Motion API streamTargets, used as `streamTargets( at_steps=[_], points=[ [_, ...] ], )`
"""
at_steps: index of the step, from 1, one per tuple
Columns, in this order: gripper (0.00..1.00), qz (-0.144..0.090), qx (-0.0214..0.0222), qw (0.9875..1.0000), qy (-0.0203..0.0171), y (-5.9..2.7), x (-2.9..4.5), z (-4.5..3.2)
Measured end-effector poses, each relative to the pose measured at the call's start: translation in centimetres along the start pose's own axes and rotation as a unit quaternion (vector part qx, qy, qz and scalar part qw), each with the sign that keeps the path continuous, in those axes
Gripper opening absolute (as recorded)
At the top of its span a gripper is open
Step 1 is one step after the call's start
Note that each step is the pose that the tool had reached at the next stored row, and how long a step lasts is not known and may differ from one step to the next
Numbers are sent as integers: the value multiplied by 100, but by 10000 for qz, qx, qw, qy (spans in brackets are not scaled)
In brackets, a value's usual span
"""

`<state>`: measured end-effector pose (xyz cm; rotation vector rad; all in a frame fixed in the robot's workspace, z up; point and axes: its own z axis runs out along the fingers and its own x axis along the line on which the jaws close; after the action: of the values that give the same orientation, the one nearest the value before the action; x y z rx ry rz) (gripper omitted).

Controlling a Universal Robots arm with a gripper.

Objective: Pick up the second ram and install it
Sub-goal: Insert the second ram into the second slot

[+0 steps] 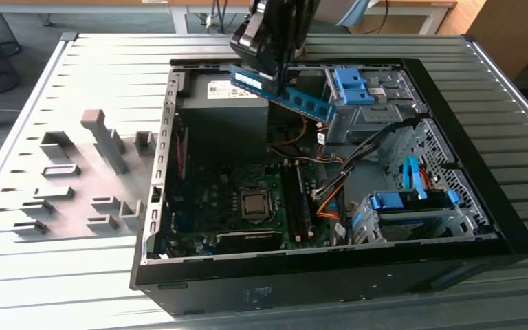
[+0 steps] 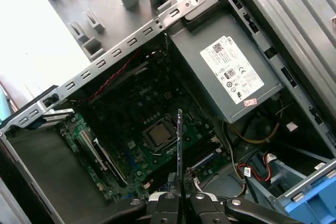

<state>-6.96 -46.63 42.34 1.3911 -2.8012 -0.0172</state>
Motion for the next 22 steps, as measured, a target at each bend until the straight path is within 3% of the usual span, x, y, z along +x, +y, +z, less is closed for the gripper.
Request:
streamTargets(
  at_steps=[4, 8, 19, 22],
  points=[
    [14, 369, -2, 9993, -5, 0, 0, 16],
    [14, 718, -4, 9974, -9, 0, 0, 24],
    [14, 748, -5, 9972, -10, 0, 0, 25],
    [14, 864, -2, 9963, -8, -1, 0, 27]
  ],
)
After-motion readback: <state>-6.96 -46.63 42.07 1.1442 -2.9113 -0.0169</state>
